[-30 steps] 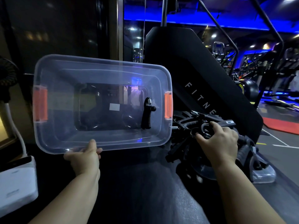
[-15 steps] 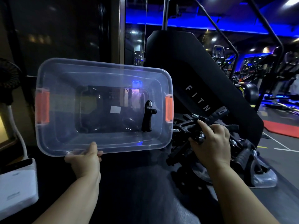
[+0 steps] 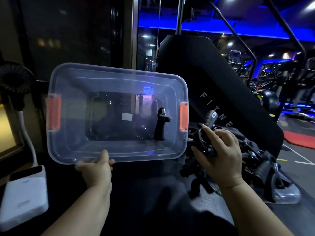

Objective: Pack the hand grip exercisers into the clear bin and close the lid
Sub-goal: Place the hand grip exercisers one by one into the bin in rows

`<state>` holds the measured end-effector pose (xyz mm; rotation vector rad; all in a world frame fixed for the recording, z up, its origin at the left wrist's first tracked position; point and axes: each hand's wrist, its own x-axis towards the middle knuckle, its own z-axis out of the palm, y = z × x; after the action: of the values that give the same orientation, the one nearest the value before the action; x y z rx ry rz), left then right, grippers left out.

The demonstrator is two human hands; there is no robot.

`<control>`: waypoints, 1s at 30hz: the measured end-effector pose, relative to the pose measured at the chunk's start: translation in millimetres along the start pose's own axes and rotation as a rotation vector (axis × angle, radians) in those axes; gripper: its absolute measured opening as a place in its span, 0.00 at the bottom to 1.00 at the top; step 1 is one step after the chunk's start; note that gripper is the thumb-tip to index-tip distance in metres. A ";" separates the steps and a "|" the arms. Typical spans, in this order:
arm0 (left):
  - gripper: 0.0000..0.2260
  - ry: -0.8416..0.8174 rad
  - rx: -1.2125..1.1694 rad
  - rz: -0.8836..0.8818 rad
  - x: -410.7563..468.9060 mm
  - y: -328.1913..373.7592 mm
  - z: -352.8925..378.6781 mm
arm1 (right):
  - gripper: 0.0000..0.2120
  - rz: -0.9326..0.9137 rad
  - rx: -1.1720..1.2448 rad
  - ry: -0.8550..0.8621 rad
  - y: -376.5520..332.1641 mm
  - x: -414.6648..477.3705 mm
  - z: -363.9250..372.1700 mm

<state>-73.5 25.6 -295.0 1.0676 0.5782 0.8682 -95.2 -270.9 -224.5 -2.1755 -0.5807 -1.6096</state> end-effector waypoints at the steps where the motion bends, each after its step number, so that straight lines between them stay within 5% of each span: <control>1: 0.17 -0.005 -0.002 0.003 -0.3 0.4 -0.2 | 0.27 0.001 0.028 -0.021 -3.8 0.9 -0.2; 8: 0.17 -0.023 -0.021 -0.039 0.0 1.6 -0.6 | 0.29 -0.051 0.226 -0.189 -35.8 -0.7 8.0; 18: 0.17 -0.027 -0.010 -0.057 -1.2 3.7 -0.5 | 0.33 -0.265 0.096 -0.594 -71.0 -19.5 22.5; 30: 0.17 -0.023 0.004 -0.057 -5.1 9.4 -1.6 | 0.37 -0.403 0.161 -0.822 -67.8 -34.9 7.6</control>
<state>-80.6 24.2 -287.0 1.0589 0.5887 0.8045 -134.3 -213.3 -256.6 -2.6531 -1.3920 -0.6918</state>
